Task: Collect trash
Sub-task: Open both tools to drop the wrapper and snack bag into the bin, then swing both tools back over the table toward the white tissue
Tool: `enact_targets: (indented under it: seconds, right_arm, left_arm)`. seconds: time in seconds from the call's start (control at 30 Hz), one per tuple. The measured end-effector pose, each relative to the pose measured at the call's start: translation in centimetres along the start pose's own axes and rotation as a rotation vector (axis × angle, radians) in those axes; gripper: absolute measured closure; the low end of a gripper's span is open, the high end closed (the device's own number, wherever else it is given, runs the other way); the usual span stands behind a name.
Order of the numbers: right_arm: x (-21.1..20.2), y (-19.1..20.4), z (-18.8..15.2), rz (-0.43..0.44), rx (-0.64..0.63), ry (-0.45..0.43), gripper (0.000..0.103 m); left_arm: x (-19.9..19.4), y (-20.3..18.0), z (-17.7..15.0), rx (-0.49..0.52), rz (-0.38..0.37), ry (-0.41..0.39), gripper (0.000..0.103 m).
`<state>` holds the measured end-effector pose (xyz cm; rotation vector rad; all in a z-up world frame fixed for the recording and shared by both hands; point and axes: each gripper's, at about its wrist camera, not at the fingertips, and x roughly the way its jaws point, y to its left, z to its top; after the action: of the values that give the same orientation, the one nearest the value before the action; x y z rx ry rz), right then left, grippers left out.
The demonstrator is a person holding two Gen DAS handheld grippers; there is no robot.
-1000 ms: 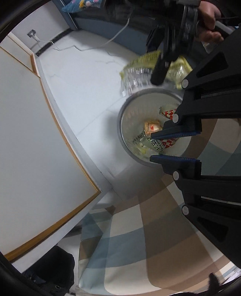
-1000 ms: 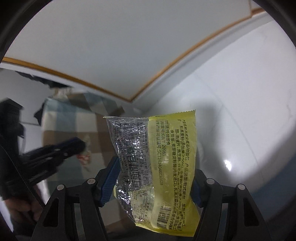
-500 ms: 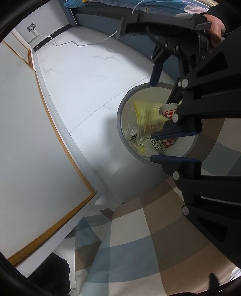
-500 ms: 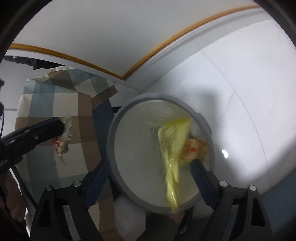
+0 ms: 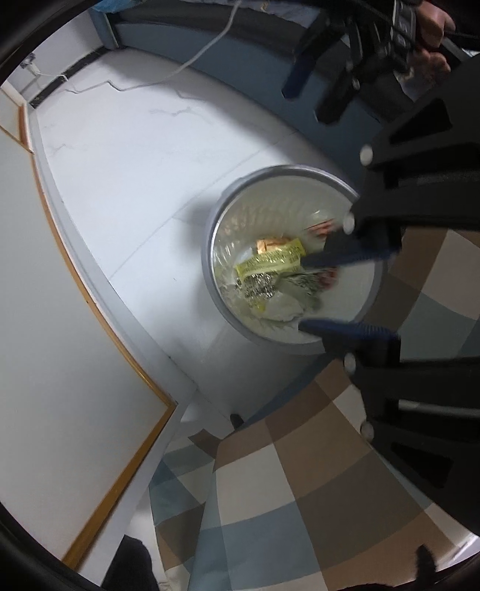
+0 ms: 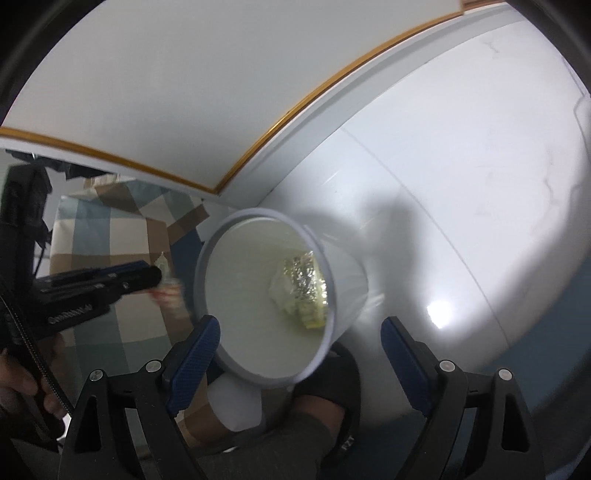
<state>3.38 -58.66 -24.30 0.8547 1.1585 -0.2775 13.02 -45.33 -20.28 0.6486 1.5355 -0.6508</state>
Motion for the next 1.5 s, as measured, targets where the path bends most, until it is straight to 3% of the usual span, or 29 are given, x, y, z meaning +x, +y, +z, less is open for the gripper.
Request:
enact_targets:
  seconds: [0.03,0.07,0.33,0.43,0.53,0.7,0.97,1.17,1.5]
  right_arm:
    - [-0.3,-0.1,0.0,-0.001,0.006,-0.005,0.014]
    - [-0.8,-0.2,0.0,0.0,0.011,-0.008,0.014]
    - [-4.8,0.7,0.1,-0.005,0.008,-0.076,0.014]
    - [-6.7,2.0,0.3,-0.002,-0.008,-0.121,0.014]
    - [-9.1,3.8,0.6,-0.001,-0.042,-0.184,0.014]
    - [-13.6,8.5,0.8,0.008,-0.123,-0.299,0.014]
    - [-19.8,18.7,-1.1,0.041,-0.325,-0.442,0.014]
    - [-22.0,25.4,-4.0,0.102,-0.456,-0.518,0.014]
    - [-18.0,34.5,-8.2,0.158,-0.608,-0.446,0.014]
  left_arm:
    - [-0.2,-0.1,-0.1,0.002,0.007,-0.003,0.054]
    - [-0.5,-0.1,-0.2,0.005,0.009,-0.016,0.051]
    - [-3.4,1.6,-1.7,-0.053,-0.055,-0.077,0.05]
    - [-6.3,3.1,-2.9,-0.1,-0.099,-0.178,0.049]
    - [-9.0,4.5,-4.4,-0.141,-0.092,-0.268,0.036]
    - [-15.4,7.4,-7.4,-0.213,-0.063,-0.474,0.035]
    - [-22.5,13.1,-13.6,-0.368,-0.062,-0.691,0.035]
    - [-24.2,17.8,-18.3,-0.491,-0.028,-0.779,0.031]
    - [-24.1,24.6,-27.2,-0.693,0.082,-0.818,0.025]
